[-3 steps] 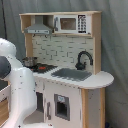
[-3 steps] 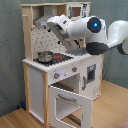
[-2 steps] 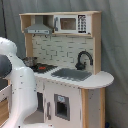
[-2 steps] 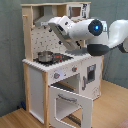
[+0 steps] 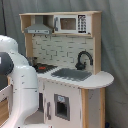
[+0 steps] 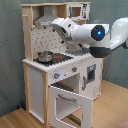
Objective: Play with the kitchen
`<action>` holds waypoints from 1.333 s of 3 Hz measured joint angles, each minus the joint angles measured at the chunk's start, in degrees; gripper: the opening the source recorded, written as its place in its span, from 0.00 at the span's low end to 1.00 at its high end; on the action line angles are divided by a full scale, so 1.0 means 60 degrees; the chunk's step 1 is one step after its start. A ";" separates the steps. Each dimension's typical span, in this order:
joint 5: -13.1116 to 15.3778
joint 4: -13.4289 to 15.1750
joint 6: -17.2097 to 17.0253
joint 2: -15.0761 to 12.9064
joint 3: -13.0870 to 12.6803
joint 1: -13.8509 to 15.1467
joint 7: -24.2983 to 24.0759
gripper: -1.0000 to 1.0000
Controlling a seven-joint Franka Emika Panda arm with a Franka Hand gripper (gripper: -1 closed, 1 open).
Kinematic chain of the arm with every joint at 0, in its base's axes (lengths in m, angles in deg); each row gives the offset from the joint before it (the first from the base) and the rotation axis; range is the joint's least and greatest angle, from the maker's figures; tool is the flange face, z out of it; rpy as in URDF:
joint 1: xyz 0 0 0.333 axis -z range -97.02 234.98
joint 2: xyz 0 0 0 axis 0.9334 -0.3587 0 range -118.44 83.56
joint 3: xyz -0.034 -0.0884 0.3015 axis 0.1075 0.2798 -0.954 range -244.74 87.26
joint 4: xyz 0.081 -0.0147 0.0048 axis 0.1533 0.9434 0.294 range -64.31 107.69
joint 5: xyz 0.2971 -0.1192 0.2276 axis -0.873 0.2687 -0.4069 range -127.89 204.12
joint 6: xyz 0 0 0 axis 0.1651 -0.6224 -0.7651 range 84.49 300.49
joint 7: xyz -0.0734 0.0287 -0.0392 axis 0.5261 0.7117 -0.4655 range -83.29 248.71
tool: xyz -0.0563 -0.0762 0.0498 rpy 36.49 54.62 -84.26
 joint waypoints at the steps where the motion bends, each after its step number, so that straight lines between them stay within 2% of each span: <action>1: -0.0003 0.0793 0.0001 0.0409 -0.0001 0.0325 -0.0234 1.00; 3: -0.0003 0.2482 0.0015 0.1377 -0.0002 0.0756 -0.0289 1.00; 4: -0.0003 0.3410 0.0034 0.1848 -0.0002 0.0893 -0.0004 1.00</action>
